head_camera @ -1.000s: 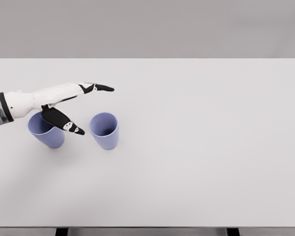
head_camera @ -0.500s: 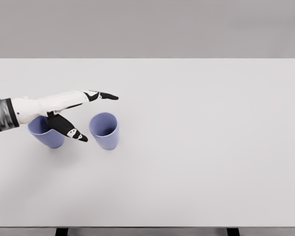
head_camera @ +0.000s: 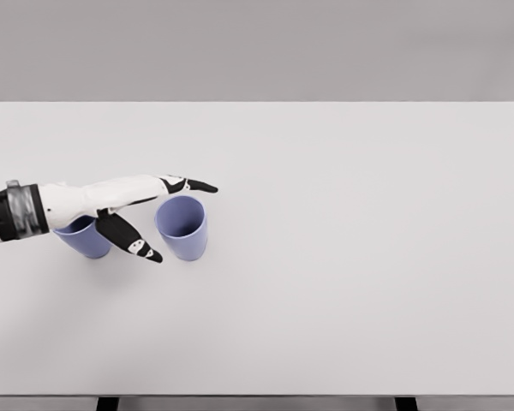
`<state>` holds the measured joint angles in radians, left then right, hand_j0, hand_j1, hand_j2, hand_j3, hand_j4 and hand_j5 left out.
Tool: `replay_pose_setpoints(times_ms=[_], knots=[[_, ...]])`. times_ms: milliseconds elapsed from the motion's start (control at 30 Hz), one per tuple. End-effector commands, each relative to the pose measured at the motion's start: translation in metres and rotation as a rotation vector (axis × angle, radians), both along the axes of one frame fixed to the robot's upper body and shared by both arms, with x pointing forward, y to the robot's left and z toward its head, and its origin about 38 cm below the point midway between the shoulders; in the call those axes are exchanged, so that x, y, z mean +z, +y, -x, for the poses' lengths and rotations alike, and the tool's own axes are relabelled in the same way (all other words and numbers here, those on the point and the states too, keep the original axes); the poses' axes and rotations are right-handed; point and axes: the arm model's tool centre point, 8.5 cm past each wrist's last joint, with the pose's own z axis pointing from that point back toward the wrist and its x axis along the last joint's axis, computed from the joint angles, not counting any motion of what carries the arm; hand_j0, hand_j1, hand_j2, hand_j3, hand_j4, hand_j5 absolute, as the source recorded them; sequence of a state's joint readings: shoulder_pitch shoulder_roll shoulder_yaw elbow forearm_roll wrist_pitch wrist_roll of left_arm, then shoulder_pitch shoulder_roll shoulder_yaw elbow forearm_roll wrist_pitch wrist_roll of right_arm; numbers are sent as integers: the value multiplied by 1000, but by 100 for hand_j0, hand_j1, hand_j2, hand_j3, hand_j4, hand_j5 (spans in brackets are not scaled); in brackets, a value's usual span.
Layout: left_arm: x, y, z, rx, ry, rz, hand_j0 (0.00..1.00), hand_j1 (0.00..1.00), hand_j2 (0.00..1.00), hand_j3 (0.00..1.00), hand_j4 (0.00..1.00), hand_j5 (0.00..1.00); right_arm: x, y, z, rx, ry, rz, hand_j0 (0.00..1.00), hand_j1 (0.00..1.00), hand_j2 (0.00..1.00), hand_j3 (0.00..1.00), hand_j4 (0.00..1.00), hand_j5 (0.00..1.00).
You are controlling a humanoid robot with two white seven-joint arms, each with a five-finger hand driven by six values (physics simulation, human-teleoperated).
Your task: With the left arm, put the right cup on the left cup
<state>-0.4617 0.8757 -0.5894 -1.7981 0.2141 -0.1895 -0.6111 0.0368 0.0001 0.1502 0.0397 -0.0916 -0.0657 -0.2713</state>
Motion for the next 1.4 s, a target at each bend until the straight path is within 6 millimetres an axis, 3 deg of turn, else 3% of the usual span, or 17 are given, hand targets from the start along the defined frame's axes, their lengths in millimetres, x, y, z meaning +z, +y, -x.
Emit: replay_pose_setpoints(times_ms=[0,1033,1367], knots=[[-1,-1,0,0,5,4,100,100,100,100,100,100,0,0,0,-2,0,0,100,100,100,100,100,100],[-13,0,-18,112,83,-28,100,100,100,100,100,100,0,0,0,0,0,0,100,100,100,100,100,100],[-27,-7,-19,109,115,-26,100,100,100,100,100,100,0,0,0,0,0,0,100,100,100,100,100,100]])
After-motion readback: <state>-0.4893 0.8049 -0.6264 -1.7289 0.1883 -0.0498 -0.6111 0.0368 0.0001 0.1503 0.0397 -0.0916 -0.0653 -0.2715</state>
